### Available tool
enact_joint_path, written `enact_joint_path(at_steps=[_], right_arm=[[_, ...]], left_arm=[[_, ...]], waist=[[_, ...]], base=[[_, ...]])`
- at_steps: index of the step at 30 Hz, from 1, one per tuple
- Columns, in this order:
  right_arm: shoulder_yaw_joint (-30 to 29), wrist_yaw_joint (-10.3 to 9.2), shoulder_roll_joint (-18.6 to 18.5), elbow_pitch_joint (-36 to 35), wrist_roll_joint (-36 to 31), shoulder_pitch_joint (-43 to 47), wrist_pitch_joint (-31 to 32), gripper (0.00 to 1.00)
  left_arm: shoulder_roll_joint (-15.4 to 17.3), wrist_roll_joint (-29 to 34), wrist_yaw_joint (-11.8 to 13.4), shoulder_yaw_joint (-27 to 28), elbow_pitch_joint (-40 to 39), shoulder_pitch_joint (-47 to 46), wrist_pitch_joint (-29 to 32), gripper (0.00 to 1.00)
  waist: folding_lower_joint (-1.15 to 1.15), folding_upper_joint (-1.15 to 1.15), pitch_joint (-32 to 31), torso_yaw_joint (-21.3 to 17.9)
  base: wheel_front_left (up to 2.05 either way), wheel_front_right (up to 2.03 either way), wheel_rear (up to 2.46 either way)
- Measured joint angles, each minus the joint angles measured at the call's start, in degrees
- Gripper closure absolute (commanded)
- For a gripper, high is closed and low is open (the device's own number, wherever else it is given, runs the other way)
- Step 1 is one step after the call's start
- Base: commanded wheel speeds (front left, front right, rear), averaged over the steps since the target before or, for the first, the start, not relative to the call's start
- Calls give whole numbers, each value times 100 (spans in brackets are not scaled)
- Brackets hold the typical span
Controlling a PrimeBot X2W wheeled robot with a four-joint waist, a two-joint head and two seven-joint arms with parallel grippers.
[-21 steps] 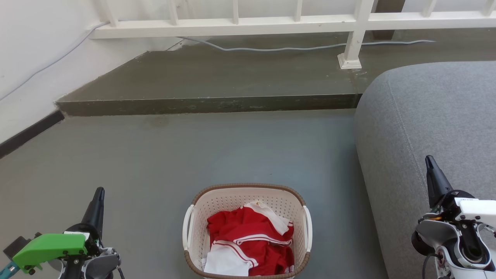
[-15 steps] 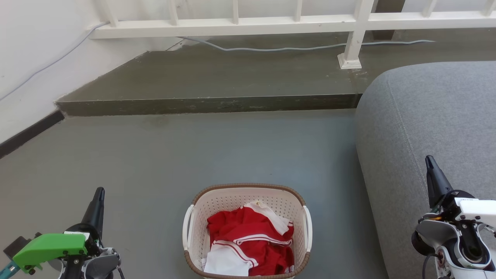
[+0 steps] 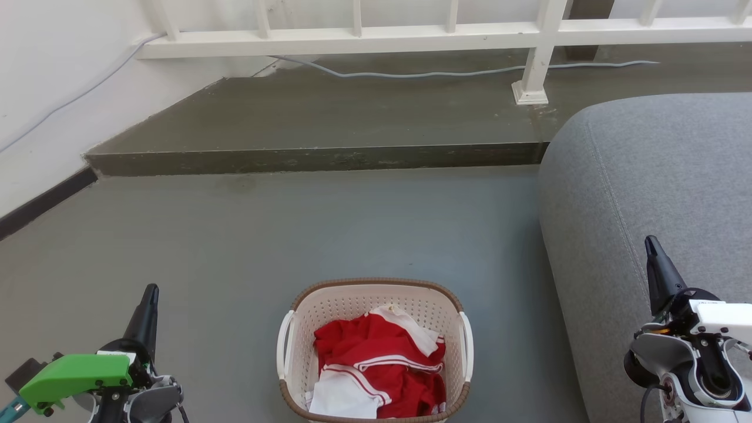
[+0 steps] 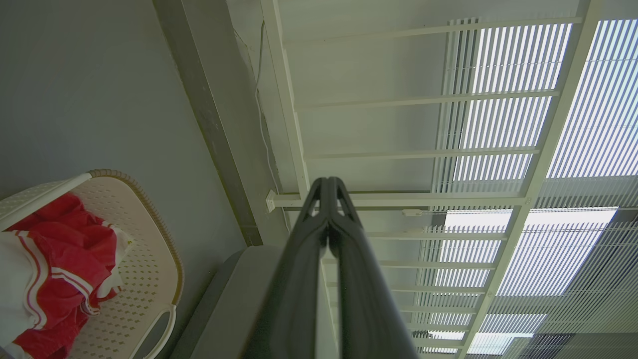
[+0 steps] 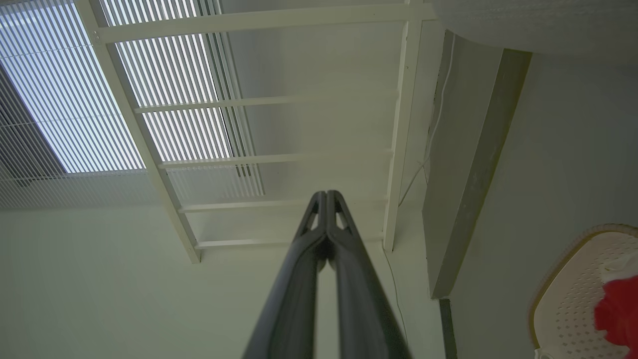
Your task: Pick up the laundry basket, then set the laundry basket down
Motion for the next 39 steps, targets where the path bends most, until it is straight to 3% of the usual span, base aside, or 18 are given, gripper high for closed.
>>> enact_joint_path(at_steps=[25, 26, 27, 28, 39], right_arm=[[-7, 0, 8, 0, 0, 0, 0, 100], [-7, 0, 9, 0, 0, 0, 0, 0], [-5, 0, 15, 30, 2, 14, -1, 100], [-4, -4, 40, 89, 2, 50, -1, 0], [80, -7, 134, 121, -11, 244, -62, 0]], left_arm=[[-1, 0, 0, 2, 0, 0, 0, 100], [-1, 0, 0, 3, 0, 0, 0, 0], [-4, 0, 2, -7, 36, 9, -1, 100], [-16, 0, 7, -22, 93, 40, -1, 0], [-110, 0, 8, -66, 186, 204, -62, 0]], waist=[[0, 0, 0, 0], [0, 0, 0, 0], [0, 0, 0, 0], [0, 0, 0, 0], [0, 0, 10, -2]], base=[[0, 0, 0], [0, 0, 0], [0, 0, 0], [0, 0, 0], [0, 0, 0]])
